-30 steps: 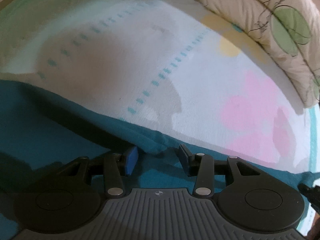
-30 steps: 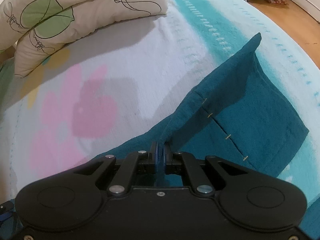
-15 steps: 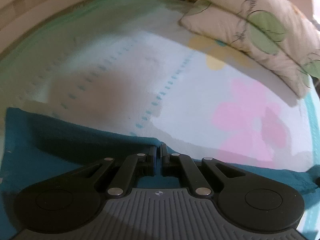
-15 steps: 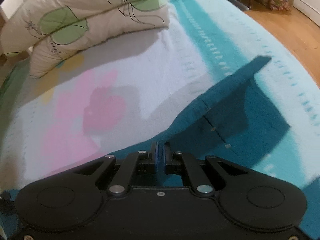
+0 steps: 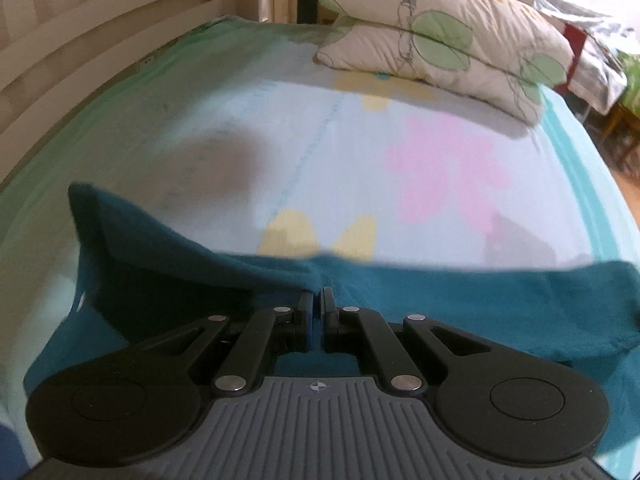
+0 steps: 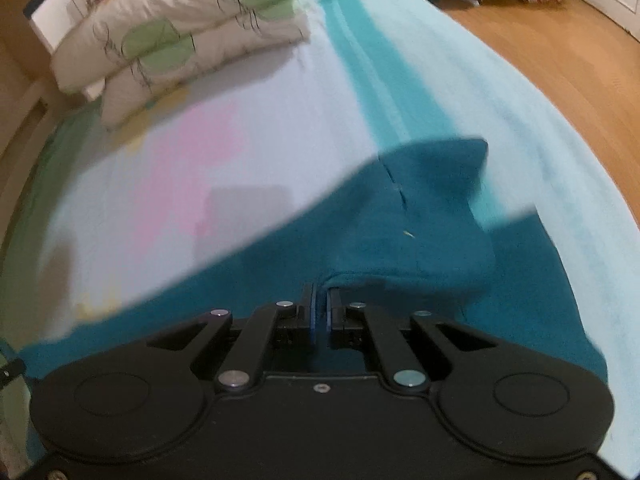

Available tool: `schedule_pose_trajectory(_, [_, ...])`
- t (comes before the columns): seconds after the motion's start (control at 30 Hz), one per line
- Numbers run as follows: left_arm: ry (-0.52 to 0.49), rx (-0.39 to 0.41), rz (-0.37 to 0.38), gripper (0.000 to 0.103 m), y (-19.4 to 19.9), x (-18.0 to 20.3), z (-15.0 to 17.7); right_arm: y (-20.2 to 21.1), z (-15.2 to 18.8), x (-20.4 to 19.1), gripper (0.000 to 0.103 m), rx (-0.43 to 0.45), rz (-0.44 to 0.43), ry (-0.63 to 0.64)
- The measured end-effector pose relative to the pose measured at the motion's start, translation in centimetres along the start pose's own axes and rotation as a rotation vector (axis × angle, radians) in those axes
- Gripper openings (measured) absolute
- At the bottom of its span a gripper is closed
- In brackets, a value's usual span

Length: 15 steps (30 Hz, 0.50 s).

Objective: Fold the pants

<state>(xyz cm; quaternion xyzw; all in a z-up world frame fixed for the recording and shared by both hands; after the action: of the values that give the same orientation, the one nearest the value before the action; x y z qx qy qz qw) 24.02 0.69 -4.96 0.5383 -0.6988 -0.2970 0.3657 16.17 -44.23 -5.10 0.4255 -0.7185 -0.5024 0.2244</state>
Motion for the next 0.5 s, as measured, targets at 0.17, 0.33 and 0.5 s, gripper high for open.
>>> schedule_pose_trajectory(0.17, [0.013,-0.057,-0.012,0.003,0.6,-0.2,4.8,-1.5,5.4,1.1,0.008,-0.097,0.031,0.014])
schedule_pose_trajectory(0.33, [0.065,-0.132,-0.013,0.003,-0.4,-1.2,8.4,-2.3,8.2,1.5,0.008,-0.168,0.046,0.019])
schedule_pose_trajectory(0.5, [0.059,-0.179,-0.04,0.003,-2.6,-1.6,9.4,-2.5,8.7,1.7,0.01,-0.197,0.046,0.03])
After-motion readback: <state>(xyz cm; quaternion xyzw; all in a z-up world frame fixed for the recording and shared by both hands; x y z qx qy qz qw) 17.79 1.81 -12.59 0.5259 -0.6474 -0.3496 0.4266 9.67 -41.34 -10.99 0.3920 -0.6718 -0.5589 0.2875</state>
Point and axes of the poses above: each gripper's, at about its wrist camera, not at the fingertips, and y roughly against the way its jaws point, x to its right, z to its underside, the point moved 10 cm from there along -y, roughly the way its jaws point, and after that the axes turned 12 degrees about z, right-handed, at the moved point
